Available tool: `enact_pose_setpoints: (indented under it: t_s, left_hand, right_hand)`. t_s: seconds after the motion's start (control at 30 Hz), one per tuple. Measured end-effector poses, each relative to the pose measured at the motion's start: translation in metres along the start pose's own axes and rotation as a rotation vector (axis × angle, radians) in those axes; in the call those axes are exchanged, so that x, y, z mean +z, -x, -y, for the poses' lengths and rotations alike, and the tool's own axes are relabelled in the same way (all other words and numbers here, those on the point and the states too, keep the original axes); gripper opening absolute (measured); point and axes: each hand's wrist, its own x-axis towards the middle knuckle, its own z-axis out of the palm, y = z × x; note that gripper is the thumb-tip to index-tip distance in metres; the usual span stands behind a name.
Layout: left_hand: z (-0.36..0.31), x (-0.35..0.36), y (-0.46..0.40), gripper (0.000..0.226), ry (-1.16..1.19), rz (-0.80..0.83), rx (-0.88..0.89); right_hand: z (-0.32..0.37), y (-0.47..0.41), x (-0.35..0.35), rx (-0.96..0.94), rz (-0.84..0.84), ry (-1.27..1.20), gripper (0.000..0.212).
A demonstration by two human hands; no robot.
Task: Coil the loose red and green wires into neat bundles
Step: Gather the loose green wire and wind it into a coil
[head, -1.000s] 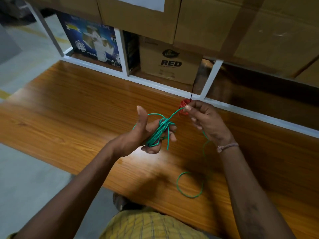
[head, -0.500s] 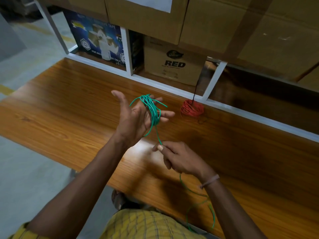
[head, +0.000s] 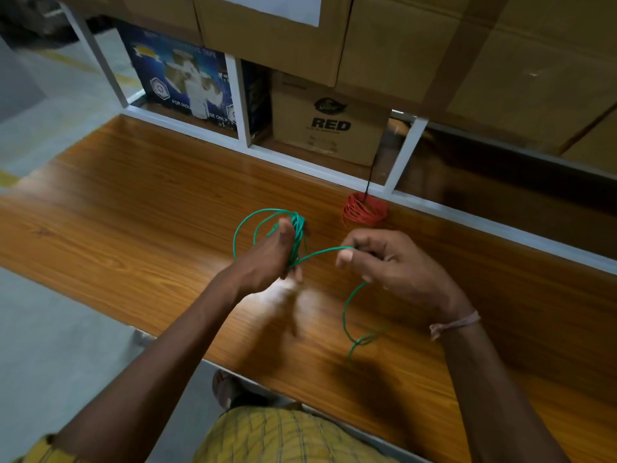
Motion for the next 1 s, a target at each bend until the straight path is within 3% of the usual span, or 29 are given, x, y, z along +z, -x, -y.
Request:
enact_pose_setpoints:
  t_s: [0.2,0.3,0.37,0.53,0.77,0.87,1.0]
  left_hand:
    - [-0.02,0.002,0.025,0.132,0.309,0.383,0.057]
    - [-0.03,-0.001,0.029,0.148,0.6,0.521,0.101]
    - [-0.034,-0.004,0.03,0.151,0.771,0.547,0.151]
    - [-0.038,-0.017,0.024,0.15,1.043,0.425,0.196]
    - [-0.034,-0.018,0.007,0.133,1.025,0.042,0.107]
    - [-0.035,-0.015,-0.001,0.139,0.895,-0.119,0.063]
    - [-0.013,-0.012,-0.004,0.137,0.23,-0.271,0.061]
  right_hand:
    - [-0.027,-0.018,-0.012,-0.031,-0.165,-0.062,0.015]
    - [-0.04,-0.029,-0.003,0.003,-0.28,-0.117,0.016]
    - [-0.046,-0.034,0.009,0.031,-0.26,-0.13,0.015]
    - [-0.049,-0.029,0.057,0.156,-0.066,-0.124,0.035]
    - [-0.043,-0.016,0.091,0.134,0.098,0.018,0.033]
    - [-0.036,-0.009,0.09,0.061,0.132,0.113,0.031]
    - [-0.027,-0.003,0.079,-0.014,0.128,0.161,0.021]
